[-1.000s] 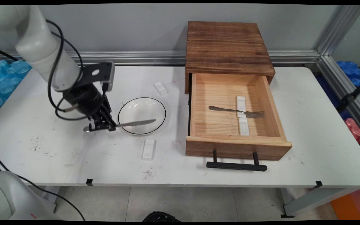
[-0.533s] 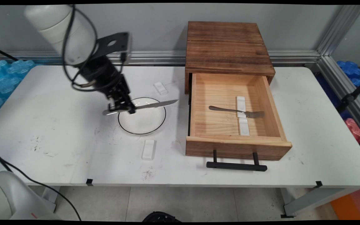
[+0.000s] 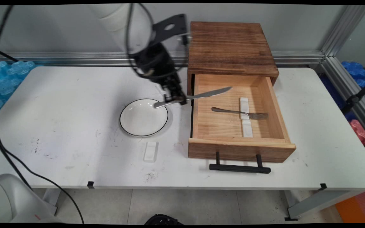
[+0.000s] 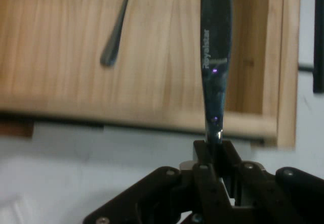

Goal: Place the picked object into the drawer

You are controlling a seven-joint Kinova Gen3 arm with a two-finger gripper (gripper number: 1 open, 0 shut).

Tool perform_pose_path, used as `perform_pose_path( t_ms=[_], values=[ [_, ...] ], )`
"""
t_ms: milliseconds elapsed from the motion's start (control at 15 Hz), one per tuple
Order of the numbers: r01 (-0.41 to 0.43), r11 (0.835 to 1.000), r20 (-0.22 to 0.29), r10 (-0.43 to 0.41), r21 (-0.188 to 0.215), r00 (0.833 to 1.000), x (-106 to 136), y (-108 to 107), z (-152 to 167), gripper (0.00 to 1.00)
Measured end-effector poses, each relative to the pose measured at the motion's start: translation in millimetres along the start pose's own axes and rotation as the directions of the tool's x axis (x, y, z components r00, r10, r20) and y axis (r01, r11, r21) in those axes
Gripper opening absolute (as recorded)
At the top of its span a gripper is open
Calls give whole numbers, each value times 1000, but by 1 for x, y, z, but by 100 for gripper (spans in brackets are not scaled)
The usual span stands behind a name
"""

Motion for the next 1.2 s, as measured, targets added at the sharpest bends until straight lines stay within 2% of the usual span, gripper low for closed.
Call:
perform_pose_path(
  t_ms=[200,467,800,1200],
  values=[
    [-30,1000,-20,30,5,999,35,0,25,0],
    [-57,998,-31,57,8,998,70,3,61,0],
    [-80,997,-22,80,17,997,96,5,106,0],
    [-101,995,2,101,8,995,109,2,148,0]
  ],
)
